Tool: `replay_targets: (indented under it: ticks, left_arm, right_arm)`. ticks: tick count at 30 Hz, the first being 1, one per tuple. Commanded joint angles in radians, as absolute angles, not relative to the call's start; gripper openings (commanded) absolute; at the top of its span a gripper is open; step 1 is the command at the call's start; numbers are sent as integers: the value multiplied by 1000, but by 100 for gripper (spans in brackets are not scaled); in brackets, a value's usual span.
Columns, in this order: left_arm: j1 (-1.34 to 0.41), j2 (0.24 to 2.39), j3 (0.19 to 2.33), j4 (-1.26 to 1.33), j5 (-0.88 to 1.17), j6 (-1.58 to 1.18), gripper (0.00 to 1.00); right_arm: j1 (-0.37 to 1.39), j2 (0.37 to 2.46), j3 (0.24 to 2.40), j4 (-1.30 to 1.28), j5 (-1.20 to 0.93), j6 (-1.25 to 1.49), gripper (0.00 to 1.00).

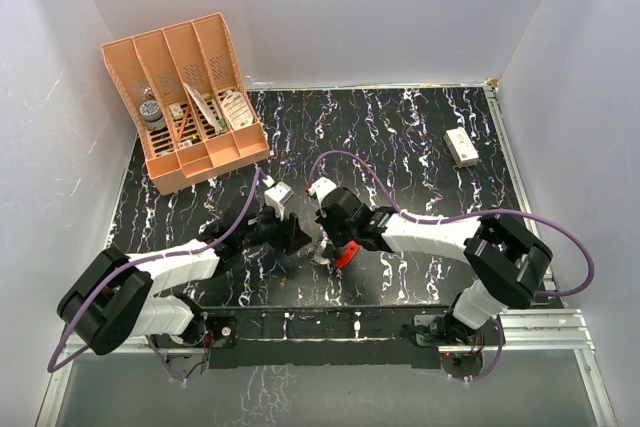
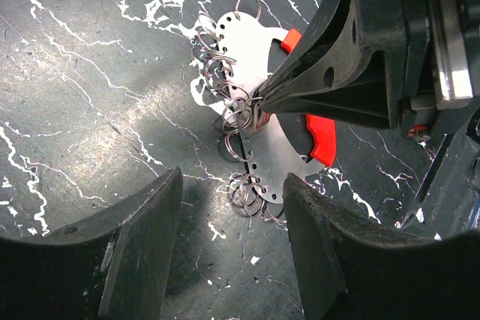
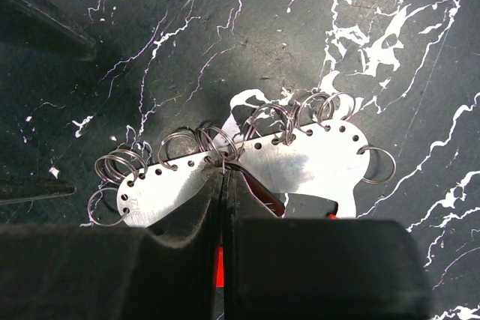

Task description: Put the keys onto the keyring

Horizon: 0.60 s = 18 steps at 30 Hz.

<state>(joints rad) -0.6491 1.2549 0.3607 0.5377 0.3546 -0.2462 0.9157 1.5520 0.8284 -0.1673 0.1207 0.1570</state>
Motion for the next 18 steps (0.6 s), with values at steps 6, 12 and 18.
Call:
replay_targets:
  ticks: [6,12,18]
  left_arm:
    - [-643,1244,356,548,352,-241,54]
    - [-643,1244,359,547,354,-239,54]
    - [-643,1243,360,539,354,-238,54]
  right_arm:
    - [913,1513,844,-121,90,132,0]
    - [912,1515,843,-120,89,130,0]
    - [913,1527,845,-120,88,129,0]
